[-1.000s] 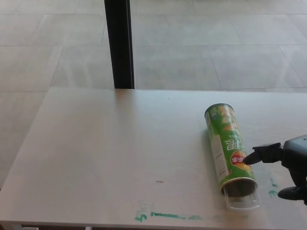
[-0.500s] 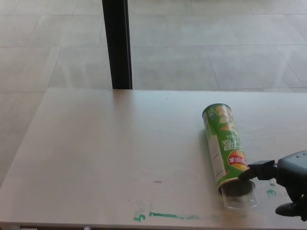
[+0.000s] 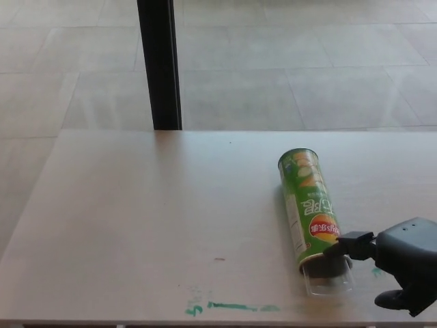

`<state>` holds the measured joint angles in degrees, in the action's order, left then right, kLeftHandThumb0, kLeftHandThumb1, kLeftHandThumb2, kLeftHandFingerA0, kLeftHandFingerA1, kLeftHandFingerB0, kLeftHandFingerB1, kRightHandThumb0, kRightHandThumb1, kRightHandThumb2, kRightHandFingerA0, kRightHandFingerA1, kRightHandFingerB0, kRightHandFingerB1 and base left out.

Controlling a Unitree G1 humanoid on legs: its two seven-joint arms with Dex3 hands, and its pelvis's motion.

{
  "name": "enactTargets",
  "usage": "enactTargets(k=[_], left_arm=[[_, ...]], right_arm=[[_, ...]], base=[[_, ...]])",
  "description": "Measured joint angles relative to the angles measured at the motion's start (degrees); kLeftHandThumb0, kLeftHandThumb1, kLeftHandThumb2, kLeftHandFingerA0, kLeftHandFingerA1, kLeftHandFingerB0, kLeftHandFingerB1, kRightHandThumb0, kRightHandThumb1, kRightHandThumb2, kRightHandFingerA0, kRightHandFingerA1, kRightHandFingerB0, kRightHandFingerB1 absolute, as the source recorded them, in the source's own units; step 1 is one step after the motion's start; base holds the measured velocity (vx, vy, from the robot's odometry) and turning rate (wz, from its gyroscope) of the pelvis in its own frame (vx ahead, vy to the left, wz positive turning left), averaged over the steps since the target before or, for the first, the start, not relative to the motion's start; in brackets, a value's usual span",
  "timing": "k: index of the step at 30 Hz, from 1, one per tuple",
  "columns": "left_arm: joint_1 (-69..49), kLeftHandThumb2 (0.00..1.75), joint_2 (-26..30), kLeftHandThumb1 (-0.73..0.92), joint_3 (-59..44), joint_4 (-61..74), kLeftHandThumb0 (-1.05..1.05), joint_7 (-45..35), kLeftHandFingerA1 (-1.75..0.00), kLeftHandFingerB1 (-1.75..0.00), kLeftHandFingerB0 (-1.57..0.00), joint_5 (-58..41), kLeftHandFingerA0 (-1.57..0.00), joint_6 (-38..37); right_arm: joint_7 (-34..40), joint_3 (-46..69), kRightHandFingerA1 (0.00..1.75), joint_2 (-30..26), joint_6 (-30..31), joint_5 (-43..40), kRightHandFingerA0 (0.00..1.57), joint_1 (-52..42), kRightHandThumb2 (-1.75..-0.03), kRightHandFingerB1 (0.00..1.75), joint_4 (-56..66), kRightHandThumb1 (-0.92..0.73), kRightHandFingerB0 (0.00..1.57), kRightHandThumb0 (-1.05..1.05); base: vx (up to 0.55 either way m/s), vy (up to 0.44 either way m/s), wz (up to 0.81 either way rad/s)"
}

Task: Use the finger on the right hand of the robot to pull out the chips tray kept inside a container in the middle of the desk

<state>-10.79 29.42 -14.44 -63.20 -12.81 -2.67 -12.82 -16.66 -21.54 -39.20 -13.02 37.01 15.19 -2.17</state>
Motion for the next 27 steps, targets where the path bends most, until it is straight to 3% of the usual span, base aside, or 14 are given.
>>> enactTargets(k=[5, 11, 27], left_arm=[[0.40, 0.63, 0.00, 0.76, 0.13, -0.72, -0.39, 0.02, -0.49, -0.41, -0.48, 0.01, -0.52, 0.00], [0.47, 0.62, -0.02, 0.75, 0.23, -1.28, -0.39, 0.04, -0.53, -0.42, -0.51, 0.01, -0.54, 0.00], [0.01, 0.62, -0.11, 0.74, 0.22, -1.88, -0.39, 0.27, -0.56, -0.43, -0.52, -0.05, -0.53, -0.01]], right_arm=[[2.33, -0.80, 1.38, -0.86, -0.49, 1.83, 0.88, -1.13, -0.58, 0.40, -0.19, -0.54, 0.43, -0.24], [5.62, -0.47, 1.48, -2.12, -1.57, 3.33, 0.81, -3.13, -0.61, 0.41, -0.03, -0.58, 0.41, -0.23], [8.81, 0.36, 1.45, -3.32, -2.44, 4.10, 0.87, -6.67, -0.60, 0.40, 1.29, -0.57, 0.44, -0.25]], base=[[0.00, 0.000, 0.00], [0.00, 0.000, 0.00], [0.00, 0.000, 0.00]])
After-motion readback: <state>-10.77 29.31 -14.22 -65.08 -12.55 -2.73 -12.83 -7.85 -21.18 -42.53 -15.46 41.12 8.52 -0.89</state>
